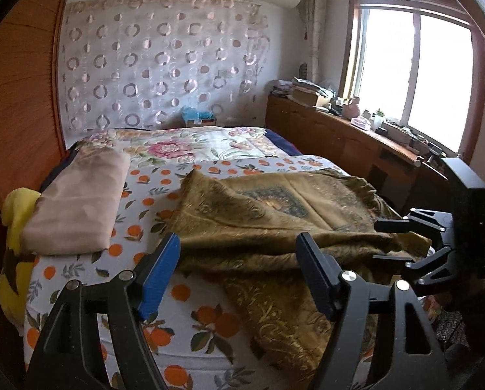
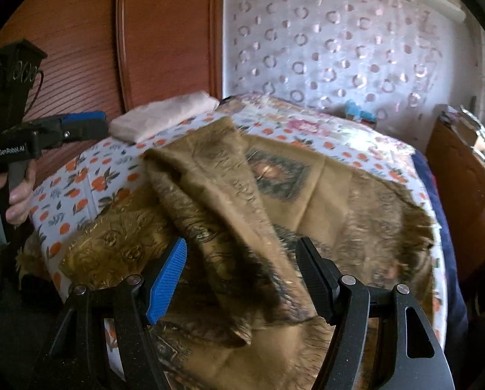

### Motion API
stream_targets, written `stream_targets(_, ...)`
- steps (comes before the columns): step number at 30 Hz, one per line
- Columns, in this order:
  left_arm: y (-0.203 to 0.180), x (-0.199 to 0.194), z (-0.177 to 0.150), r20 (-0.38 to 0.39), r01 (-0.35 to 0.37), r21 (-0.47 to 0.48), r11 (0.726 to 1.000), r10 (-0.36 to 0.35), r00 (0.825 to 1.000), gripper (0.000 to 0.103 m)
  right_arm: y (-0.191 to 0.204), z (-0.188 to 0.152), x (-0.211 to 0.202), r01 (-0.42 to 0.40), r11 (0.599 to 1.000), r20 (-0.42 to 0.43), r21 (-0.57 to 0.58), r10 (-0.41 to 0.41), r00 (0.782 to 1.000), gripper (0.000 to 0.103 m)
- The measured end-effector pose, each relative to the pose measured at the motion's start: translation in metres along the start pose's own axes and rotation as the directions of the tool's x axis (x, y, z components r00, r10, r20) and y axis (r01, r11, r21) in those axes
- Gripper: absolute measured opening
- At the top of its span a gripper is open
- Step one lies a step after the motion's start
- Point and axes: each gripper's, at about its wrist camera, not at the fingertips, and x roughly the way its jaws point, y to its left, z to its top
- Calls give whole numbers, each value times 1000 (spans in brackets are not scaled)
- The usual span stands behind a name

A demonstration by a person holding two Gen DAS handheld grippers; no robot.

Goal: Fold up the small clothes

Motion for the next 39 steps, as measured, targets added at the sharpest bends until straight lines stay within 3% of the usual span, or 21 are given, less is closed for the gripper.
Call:
stream_targets(2, 2, 1, -3, -4, 3, -3, 1000, -3, 1000, 74, -5, 2, 11, -11, 1000, -22, 8, 11, 1000, 63)
stream_targets(4, 3, 2, -5, -6, 6, -5, 1000, -6, 1000, 74, -10, 5, 16, -36, 999, -31, 18, 37, 999, 28)
stream_targets(7, 4, 2, -5, -2, 8, -4, 1000, -8, 1000, 74, -12, 8, 17, -61, 997, -24, 36, 62, 998, 10)
stream_targets(13, 4, -1, -5, 14, 7, -5, 1000, -7, 1000, 74, -17, 24, -14, -85, 994, 105, 69, 77, 991, 7)
stream_targets(21, 1, -3, -4, 17, 8, 3, 1000, -9, 1000, 74, -32, 31, -63, -20, 997, 196, 79, 4, 981, 7)
stream_targets(25, -7, -1, -3, 12, 18, 21, 1000, -18, 1000, 74, -38, 16, -80, 63, 995, 175, 82, -76, 982, 7)
stream_targets(31, -18, 1, -3, 2, 36, 36, 999, -36, 999, 74, -70, -15, -79, 195, 968, 40, 157, -203, 978, 7)
stream_targets(38, -25, 6, -4, -13, 43, 44, 998, -43, 999, 74, -78, -36, -80, 248, 946, -32, 210, -247, 968, 7)
stream_targets(39, -26, 6, -4, -14, 44, 46, 998, -43, 999, 74, -77, -33, -82, 249, 945, -32, 214, -248, 968, 12)
